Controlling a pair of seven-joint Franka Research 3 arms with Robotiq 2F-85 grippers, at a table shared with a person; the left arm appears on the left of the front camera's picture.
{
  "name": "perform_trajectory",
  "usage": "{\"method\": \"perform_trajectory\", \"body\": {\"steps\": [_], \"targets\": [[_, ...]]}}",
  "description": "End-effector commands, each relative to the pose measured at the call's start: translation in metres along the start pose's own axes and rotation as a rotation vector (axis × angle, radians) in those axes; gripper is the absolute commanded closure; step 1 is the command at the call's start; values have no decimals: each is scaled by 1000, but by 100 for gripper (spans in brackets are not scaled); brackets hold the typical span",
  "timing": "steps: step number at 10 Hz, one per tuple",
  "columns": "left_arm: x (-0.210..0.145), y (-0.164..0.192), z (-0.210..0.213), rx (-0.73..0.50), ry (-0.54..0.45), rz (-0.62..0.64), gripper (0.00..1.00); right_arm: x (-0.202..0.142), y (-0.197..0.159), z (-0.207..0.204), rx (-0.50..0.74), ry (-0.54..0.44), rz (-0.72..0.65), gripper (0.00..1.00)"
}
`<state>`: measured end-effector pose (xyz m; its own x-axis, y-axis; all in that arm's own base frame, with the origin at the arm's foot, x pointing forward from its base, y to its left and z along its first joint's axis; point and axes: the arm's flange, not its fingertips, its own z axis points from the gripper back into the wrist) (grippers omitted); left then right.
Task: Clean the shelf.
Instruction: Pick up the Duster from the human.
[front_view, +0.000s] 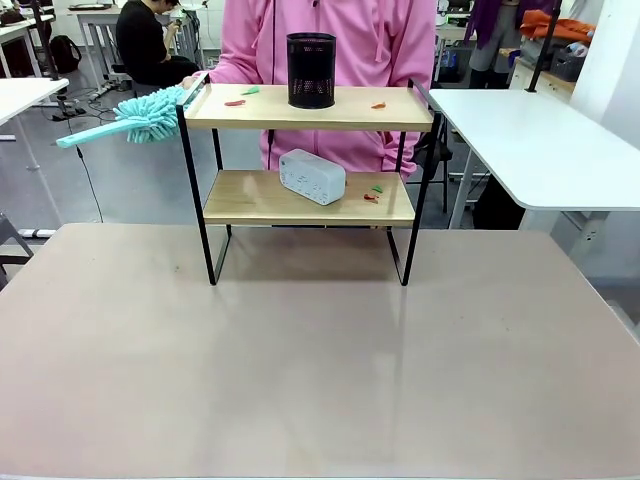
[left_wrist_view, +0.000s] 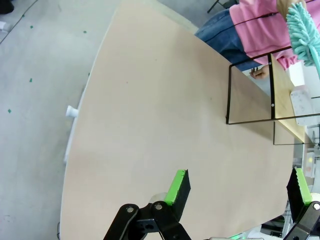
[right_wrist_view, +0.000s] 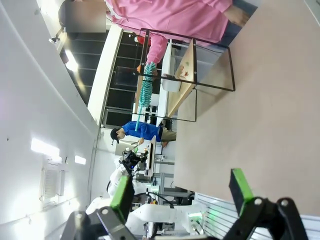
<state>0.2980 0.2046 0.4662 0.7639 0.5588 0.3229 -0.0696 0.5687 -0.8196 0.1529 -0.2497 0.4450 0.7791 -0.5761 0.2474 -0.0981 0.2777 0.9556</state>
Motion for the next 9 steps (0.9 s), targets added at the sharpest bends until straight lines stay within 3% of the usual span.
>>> {"method": "perform_trajectory", "body": {"steps": [1, 3, 4, 7, 9], "targets": [[0, 1, -1, -16, -3, -21, 0, 3, 3, 1, 17, -8, 32, 0], [0, 0, 0, 0, 0, 0, 0, 3, 3, 1, 17, -8, 32, 0], [17, -13, 2, -34, 56, -21, 0, 3, 3, 1, 17, -8, 32, 0], [121, -64, -10, -188, 171, 30, 0, 3, 3, 1, 17, -8, 32, 0], [145, -81, -51, -232, 321, 98, 0, 3, 3, 1, 17, -8, 32, 0]]}}
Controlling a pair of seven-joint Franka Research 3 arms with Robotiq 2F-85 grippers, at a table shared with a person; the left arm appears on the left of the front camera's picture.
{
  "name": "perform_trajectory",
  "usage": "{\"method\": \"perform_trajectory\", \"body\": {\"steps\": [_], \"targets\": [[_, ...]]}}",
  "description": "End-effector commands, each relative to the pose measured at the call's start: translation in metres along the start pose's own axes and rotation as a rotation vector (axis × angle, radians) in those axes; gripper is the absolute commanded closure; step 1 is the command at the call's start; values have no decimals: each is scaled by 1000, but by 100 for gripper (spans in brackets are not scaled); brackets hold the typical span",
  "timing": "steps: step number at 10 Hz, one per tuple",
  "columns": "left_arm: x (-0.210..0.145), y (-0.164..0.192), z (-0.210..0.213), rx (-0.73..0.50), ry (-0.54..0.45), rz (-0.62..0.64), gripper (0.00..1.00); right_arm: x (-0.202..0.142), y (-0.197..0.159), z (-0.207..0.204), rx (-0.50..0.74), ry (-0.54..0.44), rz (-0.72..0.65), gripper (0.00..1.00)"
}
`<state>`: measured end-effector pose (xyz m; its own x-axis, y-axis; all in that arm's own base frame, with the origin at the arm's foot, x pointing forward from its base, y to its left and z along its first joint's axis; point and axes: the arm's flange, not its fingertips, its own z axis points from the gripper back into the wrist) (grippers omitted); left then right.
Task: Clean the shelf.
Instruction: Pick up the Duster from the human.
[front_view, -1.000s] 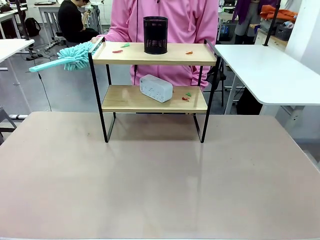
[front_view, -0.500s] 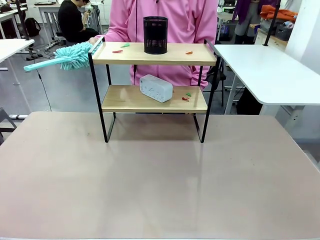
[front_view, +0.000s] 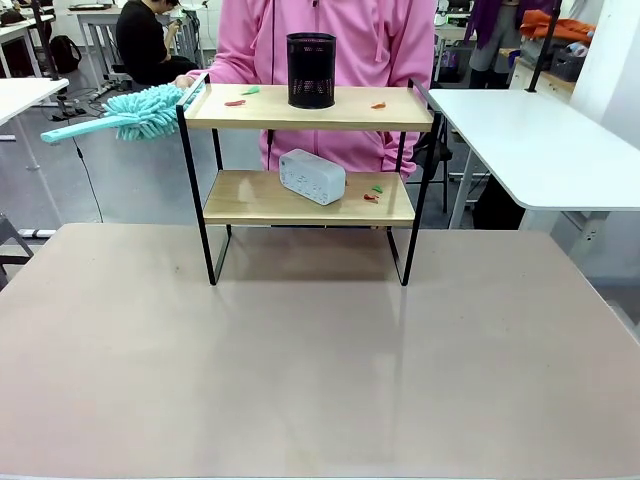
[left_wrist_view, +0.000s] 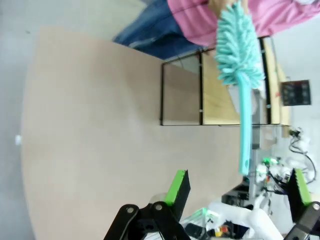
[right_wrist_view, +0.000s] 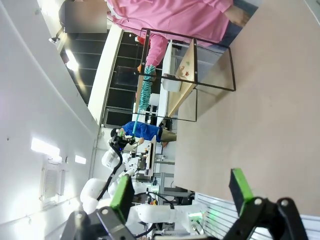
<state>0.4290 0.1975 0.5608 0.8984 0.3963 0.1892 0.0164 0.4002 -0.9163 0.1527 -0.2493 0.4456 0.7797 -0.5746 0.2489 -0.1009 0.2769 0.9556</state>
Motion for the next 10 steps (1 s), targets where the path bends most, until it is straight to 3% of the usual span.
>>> {"method": "perform_trajectory", "body": {"steps": [1, 2, 3, 4, 5, 6, 8, 10], "targets": [[20, 14, -28, 12, 109, 80, 0, 4, 2, 1, 15, -9, 30, 0], [19, 23, -47, 122, 119, 138, 0, 4, 2, 1, 15, -9, 30, 0], [16, 7, -23, -13, 66, 38, 0, 4, 2, 1, 15, -9, 30, 0], [16, 7, -23, -13, 66, 38, 0, 4, 2, 1, 15, -9, 30, 0], [25, 26, -51, 26, 114, 91, 0, 4, 2, 1, 15, -9, 30, 0], [14, 34, -59, -24, 271, 120, 0, 4, 2, 1, 15, -9, 30, 0], [15, 30, -95, -40, 300, 115, 0, 4, 2, 1, 15, -9, 30, 0], [17, 21, -121, -129, 341, 146, 0, 4, 2, 1, 15, -9, 30, 0]]}}
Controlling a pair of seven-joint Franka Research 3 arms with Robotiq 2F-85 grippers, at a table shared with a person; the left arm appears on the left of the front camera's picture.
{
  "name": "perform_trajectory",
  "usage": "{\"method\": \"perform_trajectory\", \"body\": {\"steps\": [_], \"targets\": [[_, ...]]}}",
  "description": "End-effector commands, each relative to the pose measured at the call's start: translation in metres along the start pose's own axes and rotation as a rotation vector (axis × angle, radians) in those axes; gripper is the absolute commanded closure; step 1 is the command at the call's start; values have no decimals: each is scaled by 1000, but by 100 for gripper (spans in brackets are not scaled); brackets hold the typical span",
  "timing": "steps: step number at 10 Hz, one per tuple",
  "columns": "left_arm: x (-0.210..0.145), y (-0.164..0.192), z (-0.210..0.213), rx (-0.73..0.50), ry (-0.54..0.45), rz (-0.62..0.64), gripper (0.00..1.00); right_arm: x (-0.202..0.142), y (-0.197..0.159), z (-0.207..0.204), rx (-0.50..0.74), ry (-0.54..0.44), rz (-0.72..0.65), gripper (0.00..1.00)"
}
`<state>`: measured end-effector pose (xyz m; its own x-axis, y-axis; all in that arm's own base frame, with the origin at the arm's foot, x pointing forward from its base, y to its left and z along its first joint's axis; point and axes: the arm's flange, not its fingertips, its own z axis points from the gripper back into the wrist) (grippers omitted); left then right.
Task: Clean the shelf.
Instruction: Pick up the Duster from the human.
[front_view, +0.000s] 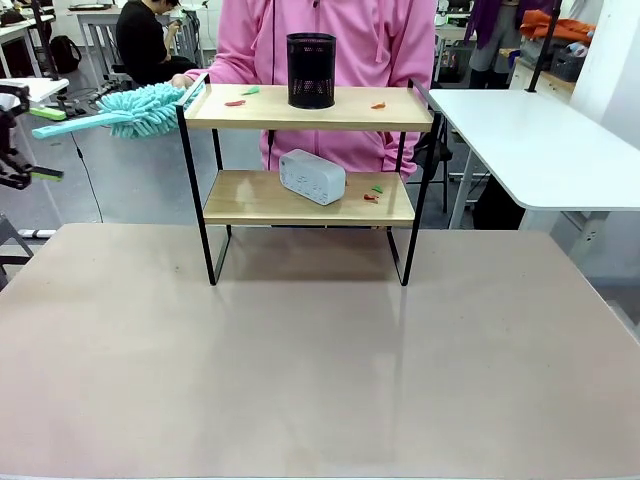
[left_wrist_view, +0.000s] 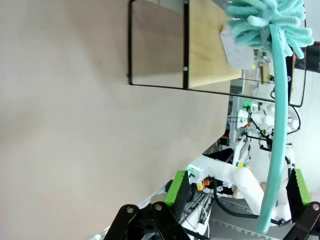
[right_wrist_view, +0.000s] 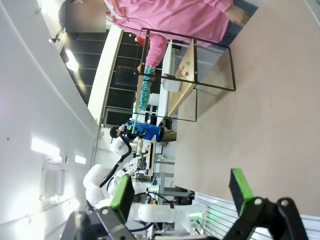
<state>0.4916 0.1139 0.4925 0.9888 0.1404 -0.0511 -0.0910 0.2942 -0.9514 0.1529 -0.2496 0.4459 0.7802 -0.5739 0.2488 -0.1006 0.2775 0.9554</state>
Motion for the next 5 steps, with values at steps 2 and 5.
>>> {"method": "perform_trajectory", "body": {"steps": [2, 5], "targets": [[14, -15, -12, -147, 26, 46, 0, 3, 2, 1, 15, -10, 30, 0], [26, -12, -23, -242, 114, 101, 0, 3, 2, 1, 15, -10, 30, 0]]}}
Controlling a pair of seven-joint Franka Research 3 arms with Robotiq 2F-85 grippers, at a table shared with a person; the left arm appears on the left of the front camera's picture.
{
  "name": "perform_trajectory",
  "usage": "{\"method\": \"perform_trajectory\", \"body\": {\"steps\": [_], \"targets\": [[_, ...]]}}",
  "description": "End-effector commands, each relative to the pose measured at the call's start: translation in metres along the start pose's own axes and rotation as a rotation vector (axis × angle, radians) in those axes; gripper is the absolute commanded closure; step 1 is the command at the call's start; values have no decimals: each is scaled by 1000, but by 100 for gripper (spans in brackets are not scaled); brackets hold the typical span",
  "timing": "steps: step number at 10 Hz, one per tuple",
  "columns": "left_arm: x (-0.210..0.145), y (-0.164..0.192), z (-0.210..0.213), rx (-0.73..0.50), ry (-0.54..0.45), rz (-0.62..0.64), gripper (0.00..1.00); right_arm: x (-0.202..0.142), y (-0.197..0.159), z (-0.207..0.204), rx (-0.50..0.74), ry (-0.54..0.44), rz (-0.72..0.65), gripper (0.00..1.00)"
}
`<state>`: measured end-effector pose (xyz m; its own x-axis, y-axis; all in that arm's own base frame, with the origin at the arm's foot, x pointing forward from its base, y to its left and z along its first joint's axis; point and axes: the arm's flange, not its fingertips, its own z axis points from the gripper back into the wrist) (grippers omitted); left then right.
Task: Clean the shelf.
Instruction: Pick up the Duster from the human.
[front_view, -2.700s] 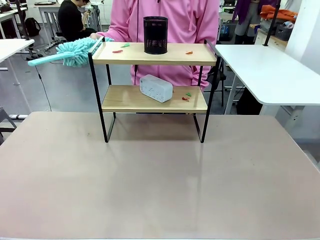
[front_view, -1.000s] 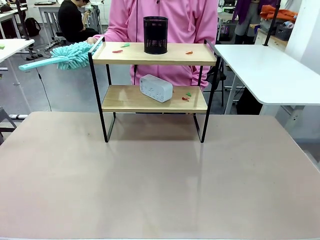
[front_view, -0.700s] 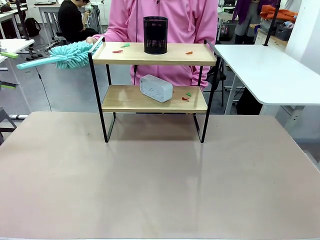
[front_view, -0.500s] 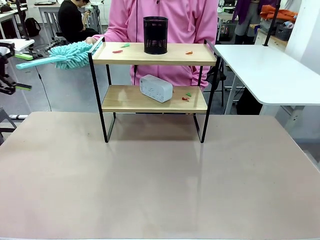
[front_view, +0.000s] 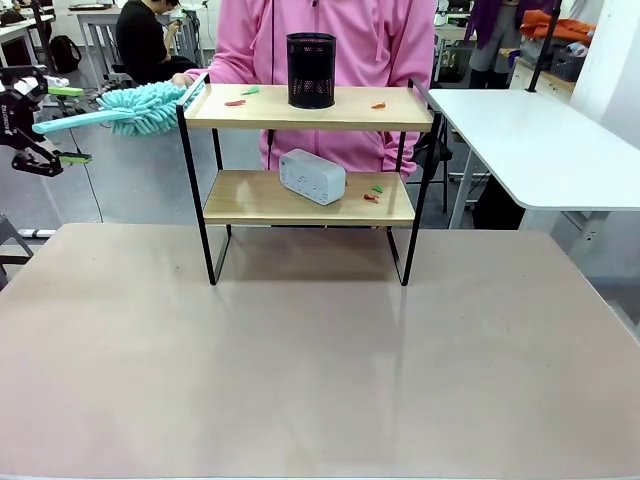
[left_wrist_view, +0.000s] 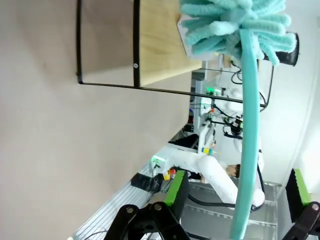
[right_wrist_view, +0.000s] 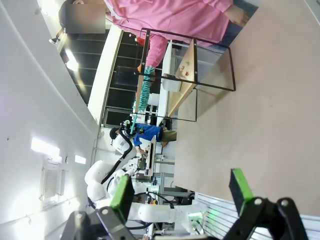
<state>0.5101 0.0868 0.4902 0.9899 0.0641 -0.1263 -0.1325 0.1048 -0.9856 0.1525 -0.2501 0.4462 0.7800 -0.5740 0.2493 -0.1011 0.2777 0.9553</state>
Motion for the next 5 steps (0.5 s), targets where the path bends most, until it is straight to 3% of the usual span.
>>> {"method": "perform_trajectory", "body": {"steps": [1, 5], "targets": [[15, -6, 7, -75, 15, 47, 0, 3, 2, 0, 15, -10, 29, 0], [22, -2, 4, -80, -42, 30, 0, 3, 2, 0, 15, -10, 29, 0]]}}
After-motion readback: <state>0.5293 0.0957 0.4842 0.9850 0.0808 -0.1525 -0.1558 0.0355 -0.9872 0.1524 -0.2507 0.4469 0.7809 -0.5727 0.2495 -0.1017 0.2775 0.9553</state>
